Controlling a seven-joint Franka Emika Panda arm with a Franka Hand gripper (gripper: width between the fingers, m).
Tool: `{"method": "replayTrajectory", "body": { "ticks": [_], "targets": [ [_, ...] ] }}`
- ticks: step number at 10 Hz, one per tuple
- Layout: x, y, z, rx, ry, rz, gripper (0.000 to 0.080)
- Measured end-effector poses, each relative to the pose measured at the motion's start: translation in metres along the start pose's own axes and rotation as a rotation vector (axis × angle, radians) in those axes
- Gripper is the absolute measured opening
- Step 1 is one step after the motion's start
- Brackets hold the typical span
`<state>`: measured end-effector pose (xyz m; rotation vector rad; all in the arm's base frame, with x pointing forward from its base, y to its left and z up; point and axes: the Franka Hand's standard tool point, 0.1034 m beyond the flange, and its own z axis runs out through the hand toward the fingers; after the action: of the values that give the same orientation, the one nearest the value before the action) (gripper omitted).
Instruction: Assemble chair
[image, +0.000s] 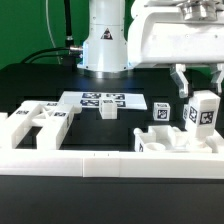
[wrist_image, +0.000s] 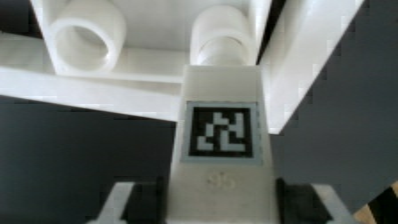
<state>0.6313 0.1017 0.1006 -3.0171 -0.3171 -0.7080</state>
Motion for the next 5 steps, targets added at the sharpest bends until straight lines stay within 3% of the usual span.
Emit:
{"method": "replayTrajectory", "body": {
  "ticks": [5],
  "targets": [
    [-0.0065,-0.003,0.0063,-0.002,0.013,-0.005,0.0284]
  ]
}}
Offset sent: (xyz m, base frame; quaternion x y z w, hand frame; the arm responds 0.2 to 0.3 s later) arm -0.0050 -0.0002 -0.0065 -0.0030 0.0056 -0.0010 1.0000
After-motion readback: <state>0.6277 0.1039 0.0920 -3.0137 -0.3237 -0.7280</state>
